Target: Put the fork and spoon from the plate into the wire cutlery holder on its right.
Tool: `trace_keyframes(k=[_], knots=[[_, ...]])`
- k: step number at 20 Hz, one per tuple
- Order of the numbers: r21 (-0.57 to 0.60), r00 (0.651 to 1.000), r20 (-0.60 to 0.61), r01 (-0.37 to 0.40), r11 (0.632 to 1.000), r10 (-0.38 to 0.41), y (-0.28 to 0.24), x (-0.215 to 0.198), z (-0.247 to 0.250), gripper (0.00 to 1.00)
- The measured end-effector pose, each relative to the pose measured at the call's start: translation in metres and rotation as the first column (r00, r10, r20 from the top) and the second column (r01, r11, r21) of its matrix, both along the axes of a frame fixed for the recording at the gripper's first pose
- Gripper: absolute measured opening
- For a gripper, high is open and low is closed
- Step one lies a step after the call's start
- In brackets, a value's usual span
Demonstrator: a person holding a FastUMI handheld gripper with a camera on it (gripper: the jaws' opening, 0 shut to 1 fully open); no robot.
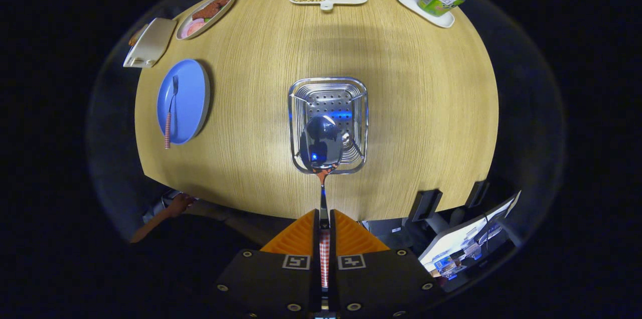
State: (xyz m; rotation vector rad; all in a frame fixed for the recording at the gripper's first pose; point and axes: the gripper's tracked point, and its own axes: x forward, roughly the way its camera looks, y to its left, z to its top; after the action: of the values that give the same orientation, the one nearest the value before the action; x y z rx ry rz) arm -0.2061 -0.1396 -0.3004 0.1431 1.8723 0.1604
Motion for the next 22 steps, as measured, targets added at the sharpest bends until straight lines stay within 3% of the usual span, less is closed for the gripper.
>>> trace_keyframes(k=[11,15,22], knots=[[0.027,0.994,-0.111,-0.017,1.0,0.019,-0.013,0.017,-0.009,0.09],[0.027,0.997,-0.068,-0.026,0.999,0.028,-0.018,0.036,-0.004,0.12],[0.015,0.993,0.118,0.004,1.0,-0.006,-0.018,0.074,0.005,0.22]])
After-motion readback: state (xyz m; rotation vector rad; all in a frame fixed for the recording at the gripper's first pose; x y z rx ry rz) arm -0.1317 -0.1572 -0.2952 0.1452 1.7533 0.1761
